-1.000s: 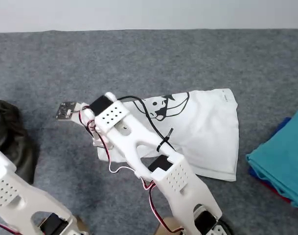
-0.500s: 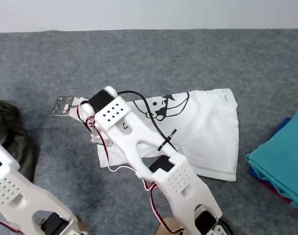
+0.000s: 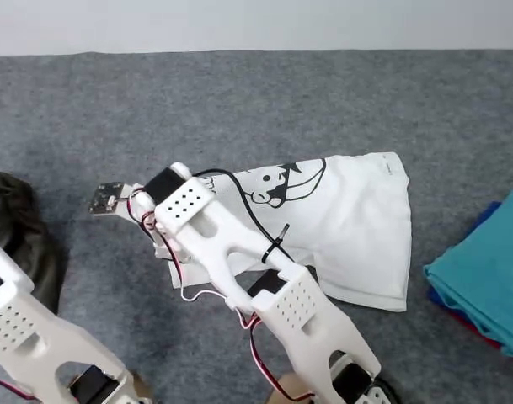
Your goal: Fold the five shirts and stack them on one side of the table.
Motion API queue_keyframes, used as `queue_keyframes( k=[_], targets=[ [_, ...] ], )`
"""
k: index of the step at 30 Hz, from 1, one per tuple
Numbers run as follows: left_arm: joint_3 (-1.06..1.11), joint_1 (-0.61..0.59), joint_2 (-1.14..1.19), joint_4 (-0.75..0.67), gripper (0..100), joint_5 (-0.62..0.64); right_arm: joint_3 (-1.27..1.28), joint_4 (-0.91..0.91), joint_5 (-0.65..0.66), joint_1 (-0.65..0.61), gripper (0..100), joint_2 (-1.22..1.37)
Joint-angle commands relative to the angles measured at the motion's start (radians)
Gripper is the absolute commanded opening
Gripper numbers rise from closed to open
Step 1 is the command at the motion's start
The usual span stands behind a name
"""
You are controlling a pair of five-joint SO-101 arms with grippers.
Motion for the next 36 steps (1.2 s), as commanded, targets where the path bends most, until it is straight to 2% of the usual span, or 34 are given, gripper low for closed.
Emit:
queue_keyframes(
  k=[1, 4, 10, 19, 23, 36],
  targets=[
    [-0.007, -0.003, -0.014, -0.015, 4, 0.009, -0.052, -0.028, 0.006, -0.01, 16.2, -0.002],
    [-0.007, -0.003, -0.014, -0.015, 4, 0.009, -0.052, -0.048, 0.008, -0.01, 14.9, 0.002],
    [-0.008, -0.003, -0.014, -0.015, 4, 0.009, -0.094, -0.031, 0.009, -0.001, 0.8, -0.005],
    [-0.01, -0.003, -0.014, -0.015, 4, 0.009, -0.301, 0.163, 0.054, 0.036, 1.1, -0.002],
    [-0.01, -0.002, -0.014, -0.015, 4, 0.009, -0.304, 0.17, 0.057, 0.047, 1.1, -0.025],
    [-0.012, 0.0, -0.014, -0.015, 4, 0.008, 0.077, 0.168, 0.057, 0.028, 1.1, -0.263]
  ],
)
